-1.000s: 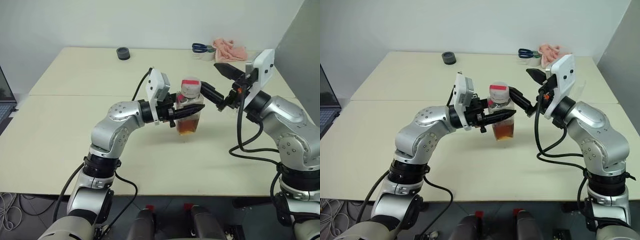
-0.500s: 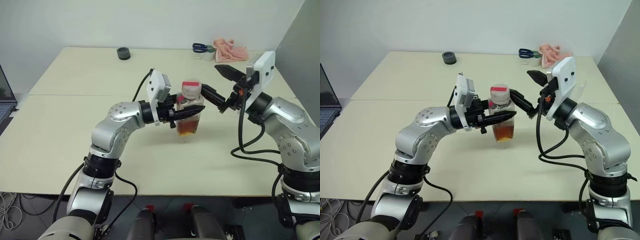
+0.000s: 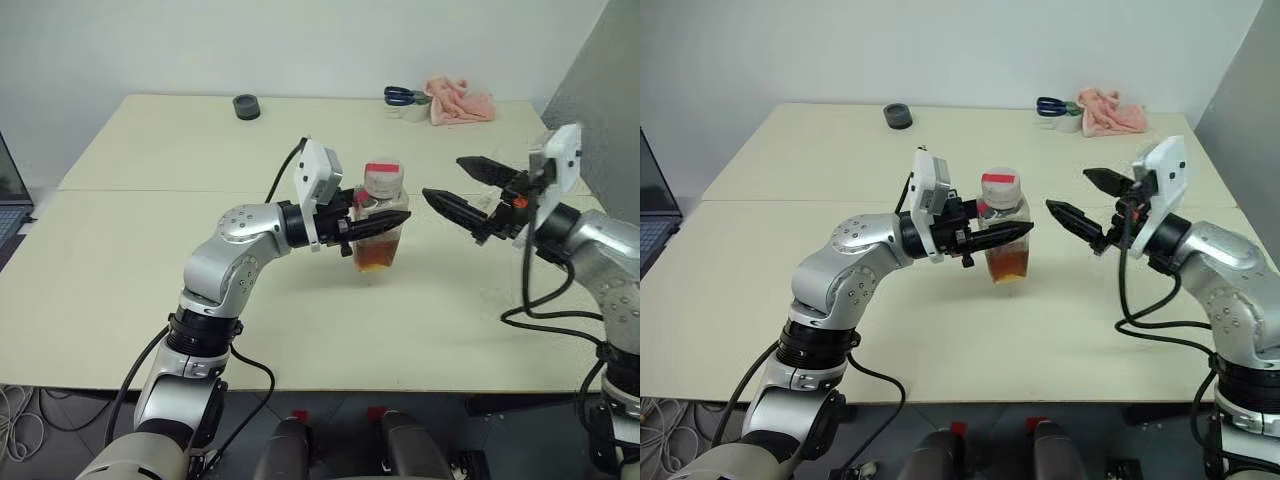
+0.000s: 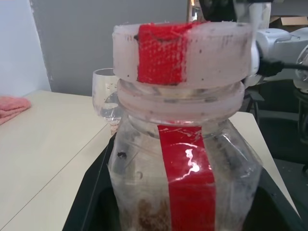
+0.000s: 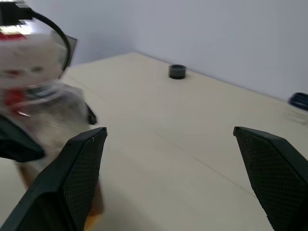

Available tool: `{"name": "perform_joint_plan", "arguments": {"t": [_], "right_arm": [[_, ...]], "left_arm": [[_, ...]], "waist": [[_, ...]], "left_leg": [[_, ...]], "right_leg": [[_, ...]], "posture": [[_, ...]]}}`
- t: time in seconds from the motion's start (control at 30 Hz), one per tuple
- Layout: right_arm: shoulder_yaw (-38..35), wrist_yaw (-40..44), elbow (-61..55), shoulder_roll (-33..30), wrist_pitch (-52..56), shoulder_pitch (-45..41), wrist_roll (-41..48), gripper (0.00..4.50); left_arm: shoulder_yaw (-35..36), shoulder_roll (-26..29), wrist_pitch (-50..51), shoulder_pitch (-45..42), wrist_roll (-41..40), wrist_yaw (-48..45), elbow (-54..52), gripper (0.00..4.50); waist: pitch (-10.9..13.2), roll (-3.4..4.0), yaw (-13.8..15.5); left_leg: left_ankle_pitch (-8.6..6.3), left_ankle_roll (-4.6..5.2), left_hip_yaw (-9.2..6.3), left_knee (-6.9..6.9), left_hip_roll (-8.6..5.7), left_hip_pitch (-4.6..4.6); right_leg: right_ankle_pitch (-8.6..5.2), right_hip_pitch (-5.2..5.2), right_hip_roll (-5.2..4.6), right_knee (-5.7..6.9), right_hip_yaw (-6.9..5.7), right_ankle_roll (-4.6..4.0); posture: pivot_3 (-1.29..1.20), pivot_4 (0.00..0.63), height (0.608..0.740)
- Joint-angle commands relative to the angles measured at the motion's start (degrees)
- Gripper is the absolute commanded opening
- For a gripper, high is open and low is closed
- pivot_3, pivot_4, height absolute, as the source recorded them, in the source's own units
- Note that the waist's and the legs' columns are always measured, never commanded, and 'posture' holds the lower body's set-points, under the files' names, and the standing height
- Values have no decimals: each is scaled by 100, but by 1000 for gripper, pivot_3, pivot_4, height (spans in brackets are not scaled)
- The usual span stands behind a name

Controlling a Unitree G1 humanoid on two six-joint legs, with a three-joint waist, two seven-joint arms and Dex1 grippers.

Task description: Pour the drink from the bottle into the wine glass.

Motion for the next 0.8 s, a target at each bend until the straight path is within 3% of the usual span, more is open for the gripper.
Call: {"name": "perform_joint_plan", "arguments": {"t": [0.03,0.17,0.27,0.4,0.8], "right_arm": [[-350,272,-276,-255,467,-175,1001,4481],[-240,365,-261,-449,694,-327,1429,4481],[38,73,-184,-133,633,-693,1487,4481],[361,-96,-46,243,453,-1113,1240,4481],[812,210,236,476,28,-1300,712,4481]], "left_arm": [[91,-9,-157,-96,-55,-32,-250,1977],[83,-27,-171,-114,-47,-34,-221,1977],[62,-42,-175,-109,-38,-30,-224,1977],[68,-40,-151,-140,-41,-25,-223,1977],[104,18,-100,-148,-53,18,-268,1977]], "waist": [[0,0,1],[0,0,0],[0,0,-19],[0,0,-8],[0,0,8]], "left_leg": [[0,0,-1,0,0,0],[0,1,-1,2,0,1],[0,1,2,2,0,2],[1,1,-1,1,3,3],[1,1,-3,1,0,-1]], "right_leg": [[0,0,0,0,-1,0],[0,3,1,0,-2,0],[0,2,2,0,-1,0],[0,1,5,2,-2,0],[0,1,-1,-3,-4,0]], "posture": [[0,150,740],[0,150,740],[0,150,740],[0,150,740],[0,150,740]]}}
